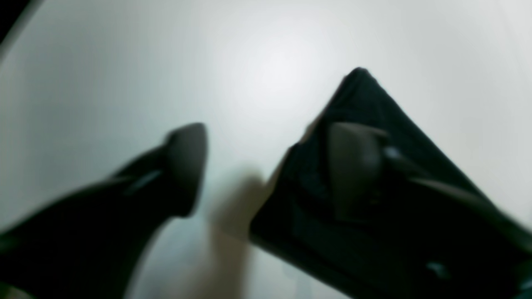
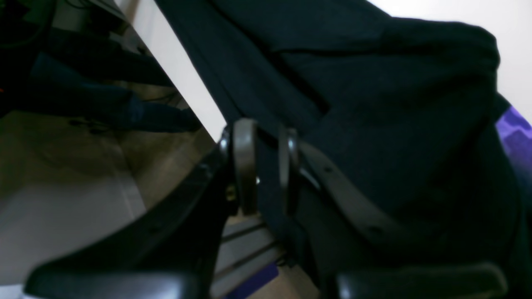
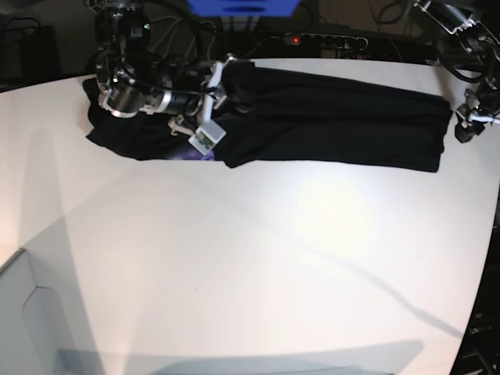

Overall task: Fold the T-shirt properly
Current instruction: 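Regrasp the shirt's other end with the left gripper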

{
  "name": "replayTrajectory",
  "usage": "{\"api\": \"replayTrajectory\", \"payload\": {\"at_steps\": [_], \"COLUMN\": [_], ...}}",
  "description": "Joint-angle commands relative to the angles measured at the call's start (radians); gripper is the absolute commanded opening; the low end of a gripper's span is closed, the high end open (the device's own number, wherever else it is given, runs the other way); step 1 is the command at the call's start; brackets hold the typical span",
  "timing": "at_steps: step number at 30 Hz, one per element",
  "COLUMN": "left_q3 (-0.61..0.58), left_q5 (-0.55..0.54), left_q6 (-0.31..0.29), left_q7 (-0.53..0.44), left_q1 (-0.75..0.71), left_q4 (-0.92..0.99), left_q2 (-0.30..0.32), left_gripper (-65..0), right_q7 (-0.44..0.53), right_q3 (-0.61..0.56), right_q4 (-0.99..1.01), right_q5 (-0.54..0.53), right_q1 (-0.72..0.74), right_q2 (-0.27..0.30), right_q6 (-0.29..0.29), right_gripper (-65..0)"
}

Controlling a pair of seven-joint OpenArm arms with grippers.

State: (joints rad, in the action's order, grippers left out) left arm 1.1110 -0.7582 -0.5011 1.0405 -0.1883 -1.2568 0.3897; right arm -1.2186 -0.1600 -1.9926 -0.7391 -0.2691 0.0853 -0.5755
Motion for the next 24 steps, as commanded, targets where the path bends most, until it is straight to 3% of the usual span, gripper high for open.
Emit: {"api": "replayTrajectory", "payload": {"at_steps": [1, 3, 6, 15, 24], "left_q3": [0.004, 0.001, -0.027, -0.156, -0.184], "left_q5": [-0.056, -0.131, -0.182, -0.186, -0.179], "left_q6": [-0.023, -0.101, -0.167, -0.175, -0.178], "left_q7": [-0.012, 0.013, 0.048, 0.053, 0.063], "left_q1": [-0.004, -0.020, -0.021, 0.005, 0.033], "left_q4": [0.032, 0.125, 0.207, 0.279, 0.286], "left_q2": [0.056, 0.097, 0.137, 0.144, 0.087], "left_gripper": [-13.0, -8.0, -9.0, -11.3, -11.2], "right_q7": [0.020, 0.020, 0.020, 0.020, 0.020], "right_q3": [0.000, 0.000, 0.000, 0.000, 0.000], "right_q4": [-0.020, -0.020, -0.020, -0.020, -0.020], "right_q5": [-0.023, -0.023, -0.023, -0.023, -0.023], "right_q1": [0.006, 0.006, 0.006, 0.003, 0.001], "right_q2": [0.000, 0.000, 0.000, 0.000, 0.000], "right_q6": [-0.013, -0.013, -0.013, -0.013, -0.013], "right_gripper": [-54.4, -54.4, -54.4, -54.4, -54.4]}}
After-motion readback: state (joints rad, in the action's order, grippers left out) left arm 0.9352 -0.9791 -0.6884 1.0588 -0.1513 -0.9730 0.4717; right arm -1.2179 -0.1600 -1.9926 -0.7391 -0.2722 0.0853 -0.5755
